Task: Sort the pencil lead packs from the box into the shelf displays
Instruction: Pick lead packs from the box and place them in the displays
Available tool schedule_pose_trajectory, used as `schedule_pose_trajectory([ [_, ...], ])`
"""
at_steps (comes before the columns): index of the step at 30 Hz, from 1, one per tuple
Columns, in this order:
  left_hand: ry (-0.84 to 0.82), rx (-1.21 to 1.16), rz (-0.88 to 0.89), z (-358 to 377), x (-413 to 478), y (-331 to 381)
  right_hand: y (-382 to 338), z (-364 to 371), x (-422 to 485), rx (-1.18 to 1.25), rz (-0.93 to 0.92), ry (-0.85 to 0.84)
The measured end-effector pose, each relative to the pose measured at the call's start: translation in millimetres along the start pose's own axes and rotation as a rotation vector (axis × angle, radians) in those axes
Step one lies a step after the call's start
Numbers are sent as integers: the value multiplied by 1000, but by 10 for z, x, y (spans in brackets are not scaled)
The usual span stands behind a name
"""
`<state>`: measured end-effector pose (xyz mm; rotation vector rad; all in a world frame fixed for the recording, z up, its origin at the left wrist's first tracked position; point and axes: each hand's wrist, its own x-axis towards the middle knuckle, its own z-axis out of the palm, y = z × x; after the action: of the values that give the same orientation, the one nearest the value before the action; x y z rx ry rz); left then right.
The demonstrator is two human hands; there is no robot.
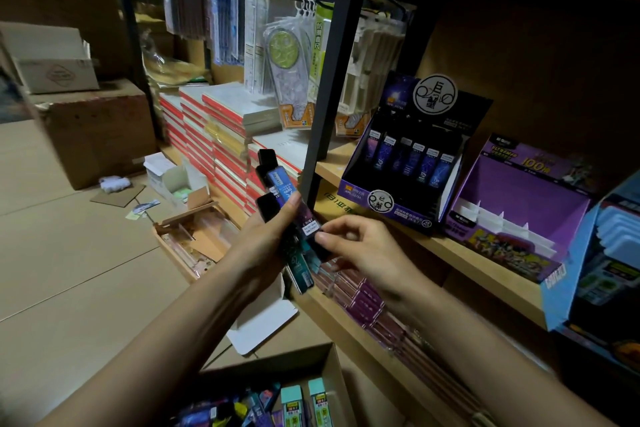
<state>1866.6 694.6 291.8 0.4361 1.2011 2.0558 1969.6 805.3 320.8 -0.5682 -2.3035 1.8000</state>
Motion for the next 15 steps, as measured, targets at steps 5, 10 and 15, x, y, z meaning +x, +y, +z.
schedule_pose_trajectory([
  [5, 68, -56, 15, 35, 27, 25, 49, -187, 57, 80, 33, 58],
  [10, 4, 22, 45, -13, 43, 23, 19, -348, 90, 182, 15, 135],
  [15, -100, 32, -13, 24, 22, -85, -85, -438, 165, 385, -82, 316],
])
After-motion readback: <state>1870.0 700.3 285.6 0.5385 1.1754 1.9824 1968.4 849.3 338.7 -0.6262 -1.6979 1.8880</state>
